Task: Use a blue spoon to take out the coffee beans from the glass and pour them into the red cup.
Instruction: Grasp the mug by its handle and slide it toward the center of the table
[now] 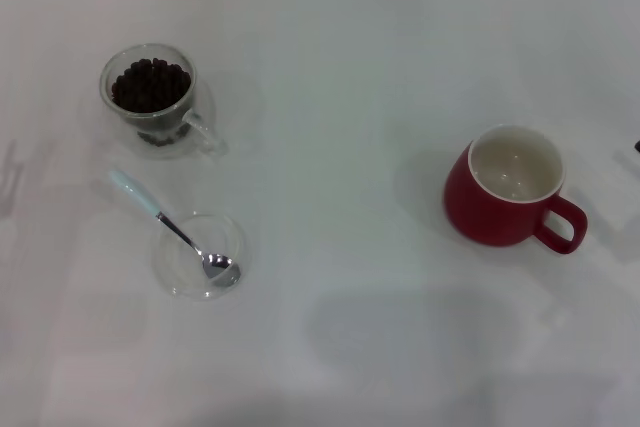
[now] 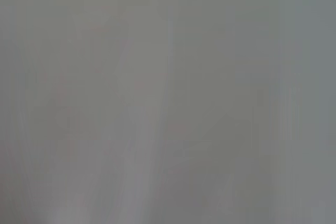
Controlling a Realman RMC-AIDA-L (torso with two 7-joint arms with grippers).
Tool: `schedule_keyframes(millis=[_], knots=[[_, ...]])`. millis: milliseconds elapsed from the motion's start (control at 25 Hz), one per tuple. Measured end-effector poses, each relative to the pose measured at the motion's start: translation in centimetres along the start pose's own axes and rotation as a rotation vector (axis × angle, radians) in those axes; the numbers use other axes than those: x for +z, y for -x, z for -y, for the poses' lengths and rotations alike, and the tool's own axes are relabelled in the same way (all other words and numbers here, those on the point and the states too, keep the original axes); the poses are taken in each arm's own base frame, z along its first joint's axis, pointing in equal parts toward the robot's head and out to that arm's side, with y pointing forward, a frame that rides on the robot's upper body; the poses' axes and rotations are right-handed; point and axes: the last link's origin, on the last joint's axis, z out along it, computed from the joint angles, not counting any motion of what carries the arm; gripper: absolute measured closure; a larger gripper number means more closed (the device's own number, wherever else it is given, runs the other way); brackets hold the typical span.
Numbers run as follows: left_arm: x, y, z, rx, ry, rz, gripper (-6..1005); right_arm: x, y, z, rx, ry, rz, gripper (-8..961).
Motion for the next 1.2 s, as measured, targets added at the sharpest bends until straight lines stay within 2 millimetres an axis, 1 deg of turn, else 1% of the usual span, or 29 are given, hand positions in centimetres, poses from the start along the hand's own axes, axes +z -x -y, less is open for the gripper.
schedule_keyframes(millis=[400,560,880,1080,1200], knots=[[-1.0,-0.1,0.2,-0.002,-0.012,-0.017,361,-1.1,-0.2,-0.4,0.016,0.003,-0.032,184],[-1.3,-0.1,0.3,-0.003,-0.022,-0.013,361,-1.3,-0.5,-0.6,0.025,0.022,-0.059,184],[-1.4,0.0,0.2,-0.005,-0.021,-0.010,362,-0.2,-2.6,-1.8,0.077,0.075,-0.164,185],[-1.3,0.0,0.1,-0.005,-0.013,-0.011,362,0.3,-4.1,-2.1,0.084,0.075,-0.248,185],[-1.3,0.0,0.0,-0.006,-0.010,-0.012,362,0.3,-4.3,-2.1,0.084,0.076,-0.260,185]])
